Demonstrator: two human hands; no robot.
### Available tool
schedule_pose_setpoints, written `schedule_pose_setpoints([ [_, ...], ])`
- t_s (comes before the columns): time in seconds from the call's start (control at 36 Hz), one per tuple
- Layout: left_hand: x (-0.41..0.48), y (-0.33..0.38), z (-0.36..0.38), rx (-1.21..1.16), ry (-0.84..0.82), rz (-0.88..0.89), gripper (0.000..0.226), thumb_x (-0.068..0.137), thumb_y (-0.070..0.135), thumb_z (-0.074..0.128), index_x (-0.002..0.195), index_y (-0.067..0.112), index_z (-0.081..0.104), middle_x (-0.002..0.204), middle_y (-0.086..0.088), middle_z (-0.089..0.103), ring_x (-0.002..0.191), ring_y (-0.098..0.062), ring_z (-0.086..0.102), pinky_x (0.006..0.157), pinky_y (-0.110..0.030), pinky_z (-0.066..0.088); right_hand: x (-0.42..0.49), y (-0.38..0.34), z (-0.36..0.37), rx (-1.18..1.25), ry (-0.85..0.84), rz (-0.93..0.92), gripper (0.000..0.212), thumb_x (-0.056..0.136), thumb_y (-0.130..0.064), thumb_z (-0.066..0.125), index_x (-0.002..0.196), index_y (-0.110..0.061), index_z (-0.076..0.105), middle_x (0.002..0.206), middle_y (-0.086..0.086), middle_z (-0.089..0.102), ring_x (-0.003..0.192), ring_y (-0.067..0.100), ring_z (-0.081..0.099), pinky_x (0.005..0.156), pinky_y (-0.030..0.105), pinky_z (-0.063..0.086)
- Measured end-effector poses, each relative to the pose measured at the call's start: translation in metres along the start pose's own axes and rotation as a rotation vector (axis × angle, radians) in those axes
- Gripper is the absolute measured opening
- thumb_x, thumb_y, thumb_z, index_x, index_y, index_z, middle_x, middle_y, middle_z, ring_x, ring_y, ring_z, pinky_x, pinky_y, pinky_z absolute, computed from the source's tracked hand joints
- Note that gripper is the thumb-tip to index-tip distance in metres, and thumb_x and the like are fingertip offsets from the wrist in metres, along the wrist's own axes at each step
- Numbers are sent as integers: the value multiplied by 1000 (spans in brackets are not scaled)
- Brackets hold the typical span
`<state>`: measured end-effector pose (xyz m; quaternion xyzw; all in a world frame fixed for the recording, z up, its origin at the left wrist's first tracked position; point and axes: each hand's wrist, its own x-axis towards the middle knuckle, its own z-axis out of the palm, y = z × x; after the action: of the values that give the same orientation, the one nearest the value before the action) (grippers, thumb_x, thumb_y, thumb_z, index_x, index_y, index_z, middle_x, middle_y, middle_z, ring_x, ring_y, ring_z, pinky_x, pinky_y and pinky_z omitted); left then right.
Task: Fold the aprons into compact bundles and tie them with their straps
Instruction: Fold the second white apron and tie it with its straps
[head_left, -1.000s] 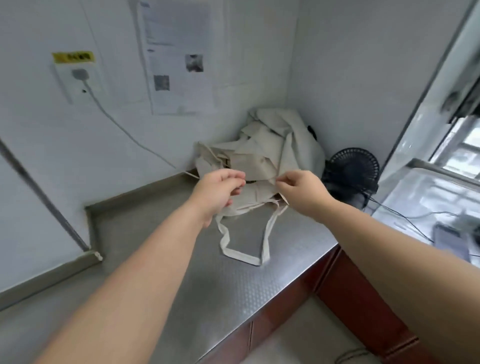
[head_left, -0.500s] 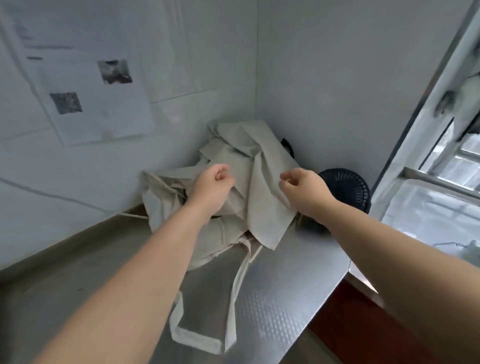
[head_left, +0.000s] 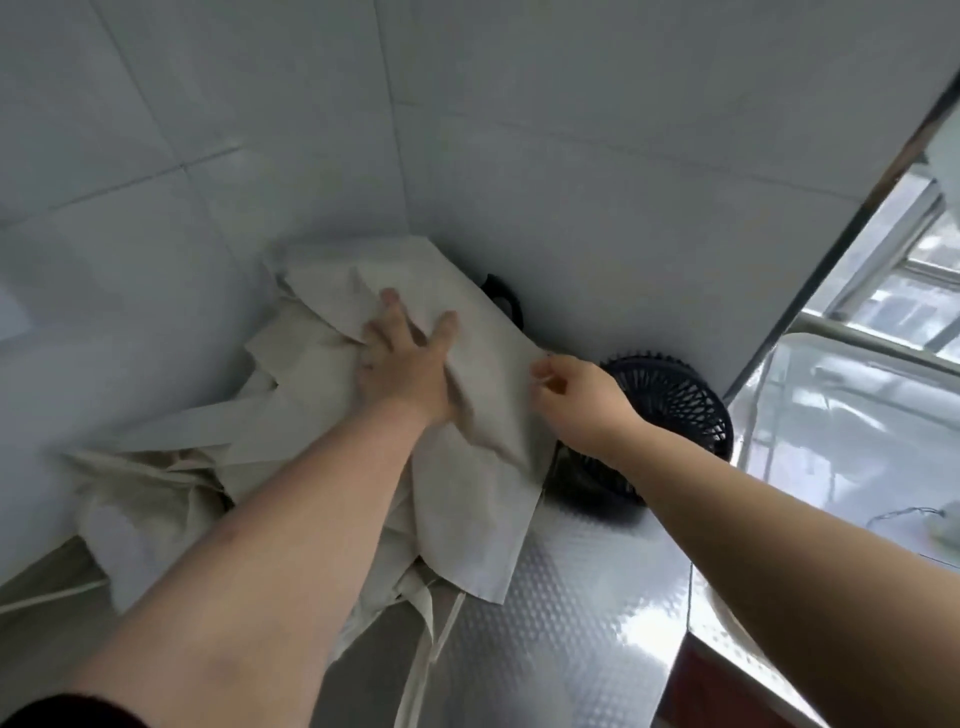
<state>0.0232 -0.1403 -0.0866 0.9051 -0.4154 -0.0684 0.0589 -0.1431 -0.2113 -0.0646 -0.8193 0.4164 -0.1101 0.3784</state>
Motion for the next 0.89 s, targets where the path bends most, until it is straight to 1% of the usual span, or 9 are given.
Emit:
schedule_pose_setpoints([
  [0.17,-5,-11,5,35,139,64,39,92,11,44,130,17,44,138,-16,29,116,-37,43,95,-41,42,7,2,0,-6,-71,-31,35,94,-22,47,128,-15,56,122,3,60,109,19,56,80,18,34],
  [0.28,-22,-13,-12,-122,277,-16,23,90,6,40,110,11,51,119,-11,43,101,-33,53,72,-32,36,2,-7,-3,10,-70,-110,41,94,-29,51,134,-18,50,129,3,56,113,18,53,82,19,35],
  [0.39,-59,-8,-40,-395,426,-8,19,87,4,45,104,10,51,112,-10,50,94,-27,52,70,-25,34,-20,-21,-11,85,-109,-235,99,75,-53,70,150,-31,10,155,5,12,143,24,15,113,41,25],
  [0.5,-114,-1,-75,-797,397,10,16,86,5,50,85,21,54,86,6,56,82,-12,50,63,-12,36,-46,-38,-14,47,-181,-370,134,55,-60,80,146,-39,-16,156,2,-19,144,20,-15,117,49,8],
  [0.56,-142,5,-85,-942,334,26,16,74,10,53,72,25,55,70,11,53,70,-9,47,62,-21,37,-57,-42,-15,125,-244,-441,125,60,-52,82,148,-40,-6,157,4,-7,146,18,-4,116,37,12],
  [0.61,-175,8,-89,-1003,300,22,13,64,13,53,63,25,56,60,13,50,62,-7,43,58,-24,35,-75,-47,-15,178,-314,-564,97,70,-38,81,146,-33,21,146,5,31,138,19,28,107,25,26],
  [0.67,-203,9,-90,-1061,293,4,10,61,19,62,60,29,59,60,15,51,63,-7,43,60,-24,35,-95,-51,-13,171,-333,-676,60,79,-24,74,132,-23,46,121,-2,56,114,17,52,96,29,42],
  [0.78,-260,7,-85,-1179,390,-55,47,53,29,69,98,35,56,96,5,59,89,-9,55,81,-19,45,-128,-52,-11,246,-356,-659,28,82,-7,63,109,-15,60,100,-2,63,97,18,59,85,31,47],
  [0.89,-332,0,-60,-1022,433,-244,94,52,55,77,136,44,36,145,10,38,130,1,36,111,-29,29,-163,-45,-15,537,-559,-392,13,80,-12,66,91,-18,68,90,4,69,92,26,65,90,44,52],
])
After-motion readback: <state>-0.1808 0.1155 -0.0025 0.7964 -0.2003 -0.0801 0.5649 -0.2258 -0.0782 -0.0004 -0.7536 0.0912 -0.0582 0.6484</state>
